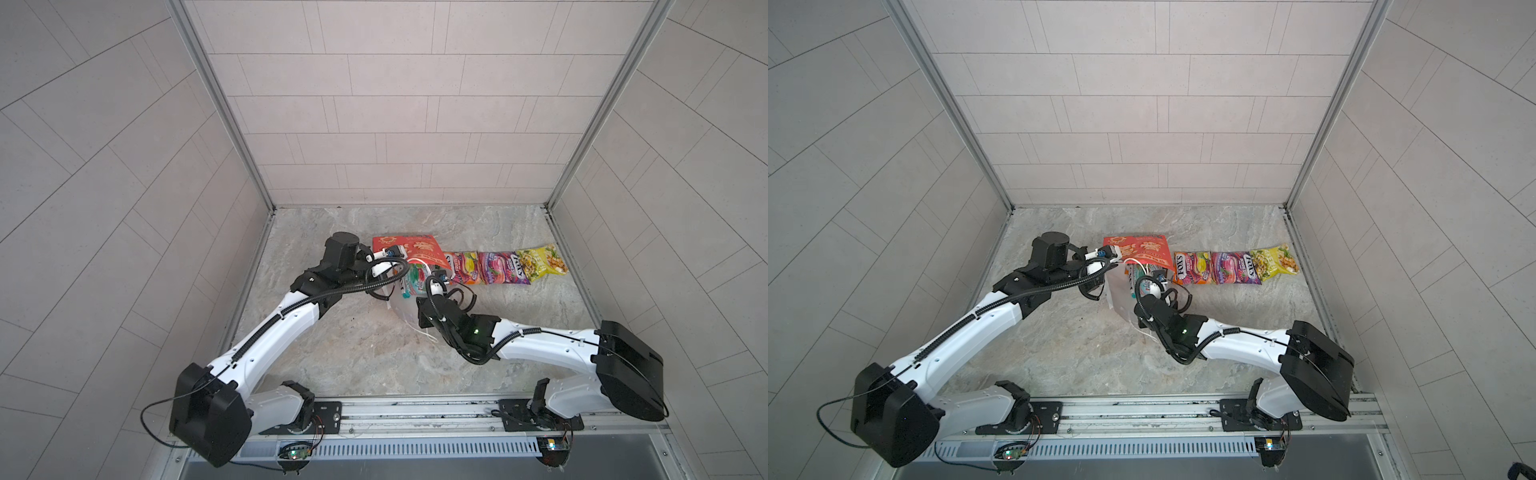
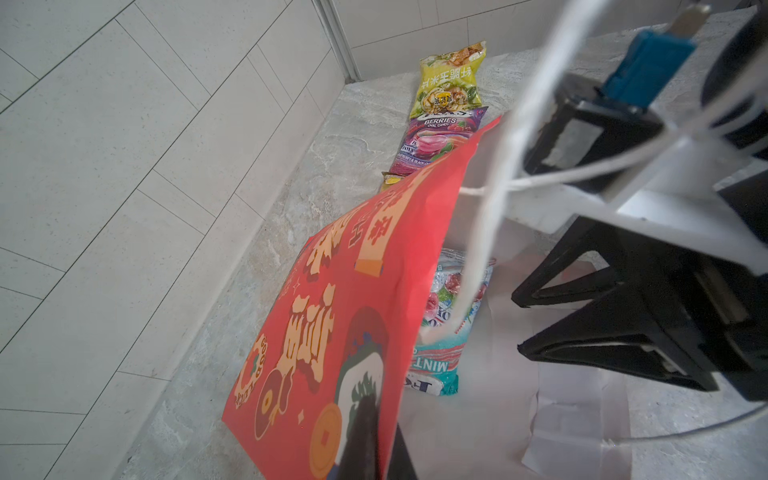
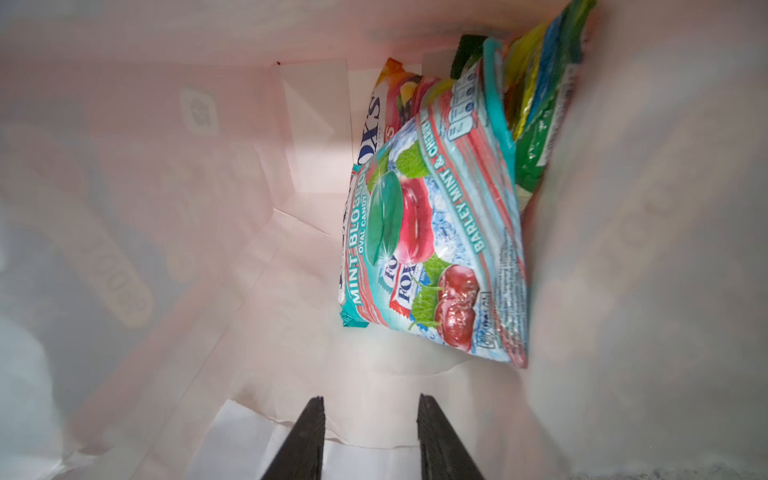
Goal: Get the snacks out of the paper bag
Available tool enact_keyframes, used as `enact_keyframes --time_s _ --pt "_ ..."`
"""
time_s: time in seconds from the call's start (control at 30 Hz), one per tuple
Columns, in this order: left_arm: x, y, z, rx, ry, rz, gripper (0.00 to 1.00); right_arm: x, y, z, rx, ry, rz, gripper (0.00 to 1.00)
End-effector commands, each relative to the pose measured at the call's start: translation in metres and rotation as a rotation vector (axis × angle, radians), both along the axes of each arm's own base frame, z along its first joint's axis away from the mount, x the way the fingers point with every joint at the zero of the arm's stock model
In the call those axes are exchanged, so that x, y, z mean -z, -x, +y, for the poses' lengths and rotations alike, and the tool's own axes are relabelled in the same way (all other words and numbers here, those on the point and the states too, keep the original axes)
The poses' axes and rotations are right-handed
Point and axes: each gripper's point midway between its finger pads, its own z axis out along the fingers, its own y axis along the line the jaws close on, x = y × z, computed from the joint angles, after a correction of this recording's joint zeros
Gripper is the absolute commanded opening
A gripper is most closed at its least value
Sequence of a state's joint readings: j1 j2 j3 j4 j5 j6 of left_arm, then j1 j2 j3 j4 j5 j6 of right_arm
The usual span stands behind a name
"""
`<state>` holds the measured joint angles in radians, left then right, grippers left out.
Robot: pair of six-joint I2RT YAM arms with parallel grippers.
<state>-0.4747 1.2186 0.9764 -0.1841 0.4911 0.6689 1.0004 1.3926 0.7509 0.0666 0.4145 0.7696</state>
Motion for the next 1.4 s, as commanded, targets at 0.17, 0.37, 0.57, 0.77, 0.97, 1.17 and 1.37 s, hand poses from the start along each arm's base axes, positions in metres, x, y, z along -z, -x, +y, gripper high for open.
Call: enact_keyframes --time_s 0.17,0.37,0.57,0.77,0.97,1.17,1.37 --pt "-0.019 -0.003 -0.006 0.006 0.038 -0.031 0.00 0.003 -0.002 0.009 0.003 -0.034 0.015 0.42" --pt "-0.017 -0.004 -0.007 0.011 0.040 -0.025 0.00 0.011 -0.006 0.017 0.029 -0.046 0.058 0.48" --pt "-0.017 -0.004 -0.007 0.008 0.037 -0.026 0.00 0.029 -0.018 -0.003 0.161 -0.057 0.117 0.58" --pt "-0.018 -0.003 -0.007 0.014 0.042 -0.026 0.00 0.040 -0.030 -0.017 0.232 -0.084 0.147 0.64" --pt "-0.018 -0.002 -0.010 0.027 0.048 -0.019 0.00 0.037 -0.047 -0.018 0.300 -0.153 0.091 0.66" --pt "-0.019 0.000 -0.010 0.034 0.050 -0.023 0.00 0.032 -0.068 -0.009 0.338 -0.245 0.025 0.66" --pt "-0.020 0.002 -0.010 0.040 0.053 -0.028 0.00 0.036 -0.085 -0.009 0.402 -0.263 -0.042 0.66"
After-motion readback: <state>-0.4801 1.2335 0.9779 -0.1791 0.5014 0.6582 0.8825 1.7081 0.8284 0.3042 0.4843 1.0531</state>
